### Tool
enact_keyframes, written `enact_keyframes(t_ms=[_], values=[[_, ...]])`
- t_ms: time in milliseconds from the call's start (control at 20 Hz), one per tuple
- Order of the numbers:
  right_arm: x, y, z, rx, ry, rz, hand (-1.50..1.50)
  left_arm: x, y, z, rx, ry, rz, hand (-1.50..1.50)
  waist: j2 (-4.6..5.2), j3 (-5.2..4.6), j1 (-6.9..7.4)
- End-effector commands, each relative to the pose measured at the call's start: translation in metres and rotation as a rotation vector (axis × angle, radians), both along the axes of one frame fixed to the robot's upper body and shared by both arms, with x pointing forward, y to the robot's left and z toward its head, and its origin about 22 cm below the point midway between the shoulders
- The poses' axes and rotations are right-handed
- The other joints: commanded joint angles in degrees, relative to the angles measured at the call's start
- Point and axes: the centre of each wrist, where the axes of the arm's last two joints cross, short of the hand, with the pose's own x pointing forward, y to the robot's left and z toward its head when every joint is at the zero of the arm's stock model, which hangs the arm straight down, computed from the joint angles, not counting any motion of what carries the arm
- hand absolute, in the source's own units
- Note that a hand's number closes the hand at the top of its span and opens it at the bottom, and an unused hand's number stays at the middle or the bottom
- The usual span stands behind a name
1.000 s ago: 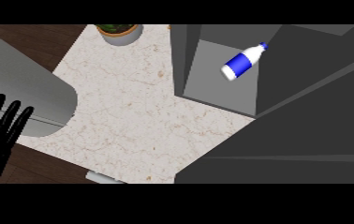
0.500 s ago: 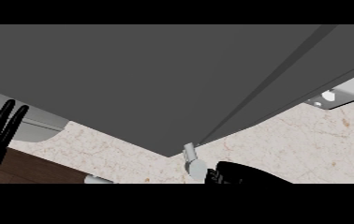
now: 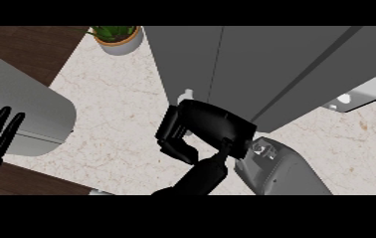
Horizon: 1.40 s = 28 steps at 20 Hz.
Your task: Pick up the bottled water, place it into the cabinet and close the cabinet
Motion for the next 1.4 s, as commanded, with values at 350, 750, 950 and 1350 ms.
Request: enact_keyframes(t_ms=[350,750,950,1350], values=[[0.084,0.052,0.042,0.035,-0.026,-0.256,1.5,-0.01,0.014,-0.011,-0.014,0.004,0.045,-1.5,-0.03,0.39,-2.39],[0.113,0.059,0.036,0.108,-0.025,-0.464,1.5,-0.013,0.013,-0.012,-0.024,0.002,0.049,-1.5,0.23,0.49,-3.59],[0.118,0.055,0.034,0.176,0.012,-0.531,1.5,-0.017,0.019,-0.008,-0.021,-0.007,0.055,-1.5,0.21,0.56,-3.89],[0.12,0.058,0.03,0.259,0.077,-0.611,-1.5,-0.022,0.025,-0.008,-0.026,0.001,0.07,-1.5,0.36,0.55,-4.13]])
